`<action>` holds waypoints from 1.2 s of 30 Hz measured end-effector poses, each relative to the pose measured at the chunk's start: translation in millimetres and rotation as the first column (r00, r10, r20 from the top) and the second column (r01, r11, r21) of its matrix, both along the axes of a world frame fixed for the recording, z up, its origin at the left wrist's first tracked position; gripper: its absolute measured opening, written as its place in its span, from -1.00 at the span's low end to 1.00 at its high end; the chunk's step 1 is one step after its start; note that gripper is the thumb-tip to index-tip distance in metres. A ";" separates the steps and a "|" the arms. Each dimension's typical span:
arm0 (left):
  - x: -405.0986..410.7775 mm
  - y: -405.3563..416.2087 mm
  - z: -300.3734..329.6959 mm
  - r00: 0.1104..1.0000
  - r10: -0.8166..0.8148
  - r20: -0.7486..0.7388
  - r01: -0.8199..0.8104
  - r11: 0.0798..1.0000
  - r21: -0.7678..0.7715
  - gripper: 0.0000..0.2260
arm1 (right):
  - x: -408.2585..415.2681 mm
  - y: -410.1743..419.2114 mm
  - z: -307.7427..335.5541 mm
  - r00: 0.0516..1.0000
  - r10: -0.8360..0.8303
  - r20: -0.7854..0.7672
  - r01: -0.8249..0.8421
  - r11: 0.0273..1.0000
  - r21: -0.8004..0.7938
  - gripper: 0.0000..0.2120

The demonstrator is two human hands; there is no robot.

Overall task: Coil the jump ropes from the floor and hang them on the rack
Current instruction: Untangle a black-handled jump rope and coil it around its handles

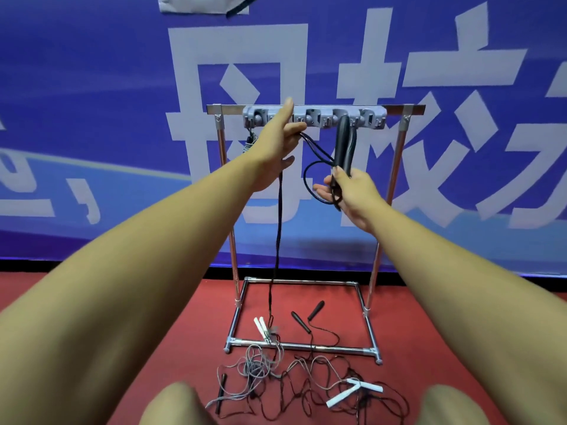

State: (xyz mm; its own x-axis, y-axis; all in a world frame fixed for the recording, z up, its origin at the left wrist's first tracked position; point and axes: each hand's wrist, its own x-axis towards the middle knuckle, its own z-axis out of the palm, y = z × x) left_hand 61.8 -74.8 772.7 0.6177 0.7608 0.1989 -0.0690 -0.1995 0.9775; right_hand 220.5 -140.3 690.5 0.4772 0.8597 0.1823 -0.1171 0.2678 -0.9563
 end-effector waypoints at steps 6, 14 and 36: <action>-8.9 0.9 -7.3 0.998 0.053 -0.030 -0.053 0.998 0.021 -0.34 | -4.0 -5.3 -1.3 0.999 0.000 0.049 0.000 1.000 -0.009 -0.84; -19.5 25.5 -60.9 0.962 0.220 -0.161 -0.224 0.974 -0.006 -0.31 | 12.8 -6.2 -12.5 0.940 -0.288 -0.180 0.314 0.939 0.138 -0.88; 19.2 -15.0 -144.2 0.996 -0.088 -0.024 0.086 0.993 -0.086 -0.70 | -20.3 -30.4 -77.0 0.874 0.285 0.393 -0.210 0.952 -0.222 -0.79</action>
